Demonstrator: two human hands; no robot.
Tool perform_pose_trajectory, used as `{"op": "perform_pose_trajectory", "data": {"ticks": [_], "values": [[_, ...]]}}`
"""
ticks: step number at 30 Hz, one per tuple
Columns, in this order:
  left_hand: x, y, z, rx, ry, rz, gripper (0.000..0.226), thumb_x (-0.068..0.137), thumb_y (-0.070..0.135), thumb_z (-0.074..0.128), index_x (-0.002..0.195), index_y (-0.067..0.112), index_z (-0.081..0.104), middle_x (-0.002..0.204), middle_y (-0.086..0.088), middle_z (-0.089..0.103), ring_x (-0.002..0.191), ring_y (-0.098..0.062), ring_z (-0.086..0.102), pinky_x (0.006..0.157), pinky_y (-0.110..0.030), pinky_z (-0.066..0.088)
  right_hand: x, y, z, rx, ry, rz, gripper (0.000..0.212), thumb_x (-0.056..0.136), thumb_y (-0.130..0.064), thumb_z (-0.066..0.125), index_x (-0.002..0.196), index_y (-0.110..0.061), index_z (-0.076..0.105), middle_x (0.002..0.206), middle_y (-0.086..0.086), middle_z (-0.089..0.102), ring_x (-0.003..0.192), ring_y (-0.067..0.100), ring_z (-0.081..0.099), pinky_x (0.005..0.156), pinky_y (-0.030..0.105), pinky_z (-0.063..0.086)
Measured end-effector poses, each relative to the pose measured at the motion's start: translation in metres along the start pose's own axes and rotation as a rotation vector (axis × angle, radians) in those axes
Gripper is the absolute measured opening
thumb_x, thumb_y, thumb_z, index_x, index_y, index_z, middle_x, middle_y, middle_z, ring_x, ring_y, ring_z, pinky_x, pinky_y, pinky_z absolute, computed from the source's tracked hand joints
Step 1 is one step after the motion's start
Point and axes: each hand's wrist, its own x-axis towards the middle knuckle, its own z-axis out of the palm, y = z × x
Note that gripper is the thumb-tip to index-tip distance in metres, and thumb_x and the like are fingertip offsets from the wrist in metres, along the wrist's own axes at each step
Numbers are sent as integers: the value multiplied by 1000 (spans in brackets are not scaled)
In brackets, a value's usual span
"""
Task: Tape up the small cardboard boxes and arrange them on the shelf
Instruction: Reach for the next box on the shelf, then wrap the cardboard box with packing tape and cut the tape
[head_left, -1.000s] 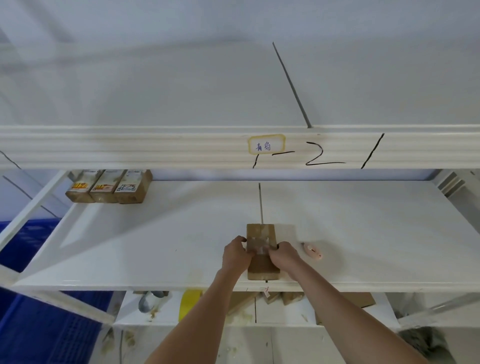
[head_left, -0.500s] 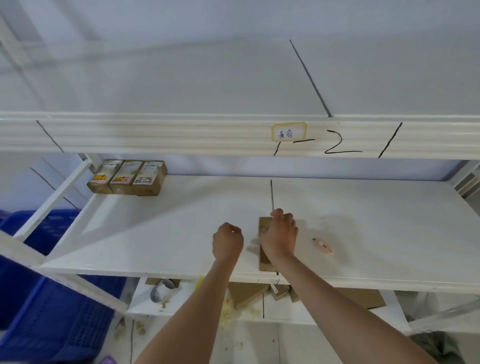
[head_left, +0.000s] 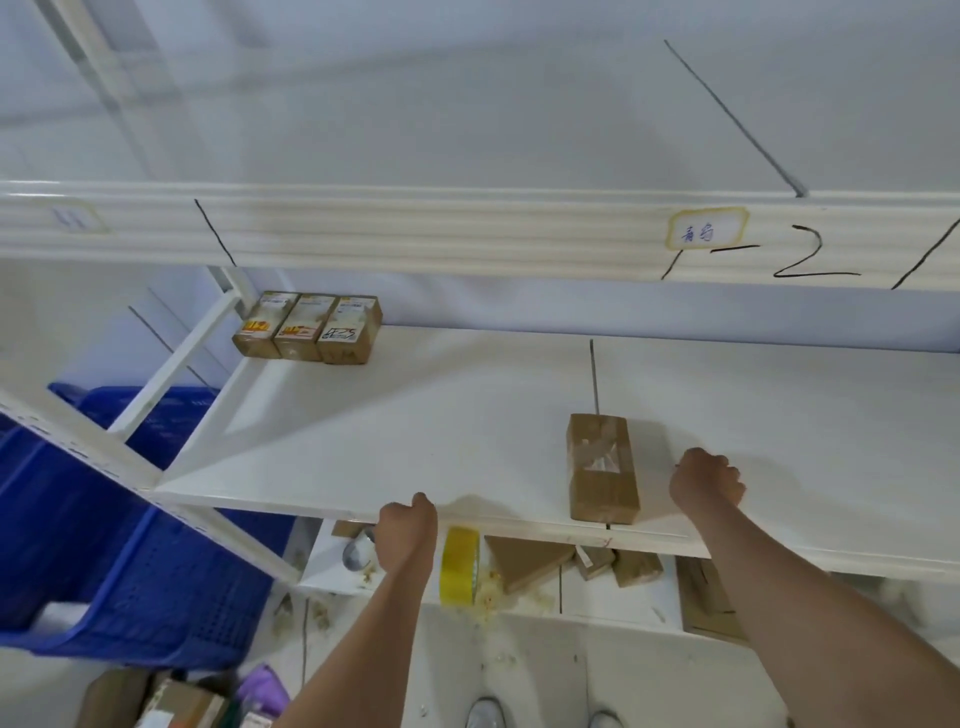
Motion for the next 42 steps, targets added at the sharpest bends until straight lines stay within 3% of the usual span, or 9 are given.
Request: {"op": "perform_pose_trajectory", "data": {"ticks": [8,12,15,24,27,31,35,38,42], "values": [[4,-4,-15,77,-445,-289,13,98,18,52,97,7,59,91,-9,69,74,-22,62,69,-28,50,4,3,-1,231,5,78,38,97,-19,66,123,7,58,126,29,58,119,44,54,98,46,49],[7,-12,-12,-28,-578,-245,29,97,32,61,114,9,59,116,-15,70,106,-29,69,95,-38,55,-9,-9,-19,585,351,111,29,100,-11,57,120,9,50,116,33,63,110,48,60,89,52,54],[5,-17,-7,-77,-633,-235,29,93,33,71,111,13,60,111,-11,70,100,-27,70,82,-37,58,-32,-38,-44,896,500,-56,20,102,-10,54,119,1,49,105,25,68,93,41,69,75,44,58],[-16,-20,-1,-85,-578,-123,5,96,23,68,98,19,65,82,0,76,79,-16,71,75,-32,58,-125,-102,-8,941,51,-682,14,101,-12,58,108,-14,70,99,-2,69,86,13,62,68,17,46],[-21,-18,-3,-80,-499,-148,15,93,28,73,91,20,60,82,2,71,76,-14,67,65,-29,53,-136,-108,17,928,-202,-707,14,102,-10,56,98,-20,66,87,-4,67,77,16,64,64,17,49],[-18,-20,-4,-70,-466,-167,28,90,35,76,86,21,52,88,0,66,88,-19,67,85,-35,56,-140,-107,43,855,-261,-700,16,100,-7,56,95,-19,67,85,-5,67,77,20,67,59,14,48],[-15,-19,-2,-27,-467,-158,30,90,38,74,97,19,53,92,-1,60,81,-17,63,68,-28,54,-140,-106,57,788,-319,-680,14,99,-8,55,99,-15,67,89,-1,66,81,23,67,74,36,56],[-12,-18,0,16,-470,-103,26,93,38,71,108,25,54,88,3,56,72,-11,57,48,-21,45,-141,-108,58,787,-332,-658,12,100,-10,55,95,-16,65,87,2,66,70,20,64,62,28,53],[-6,-21,-3,51,-496,-107,27,92,44,70,109,26,60,91,1,58,77,-14,60,59,-25,49,-147,-114,61,779,-338,-638,12,101,-12,55,95,-15,65,86,1,66,72,17,64,64,27,53]]}}
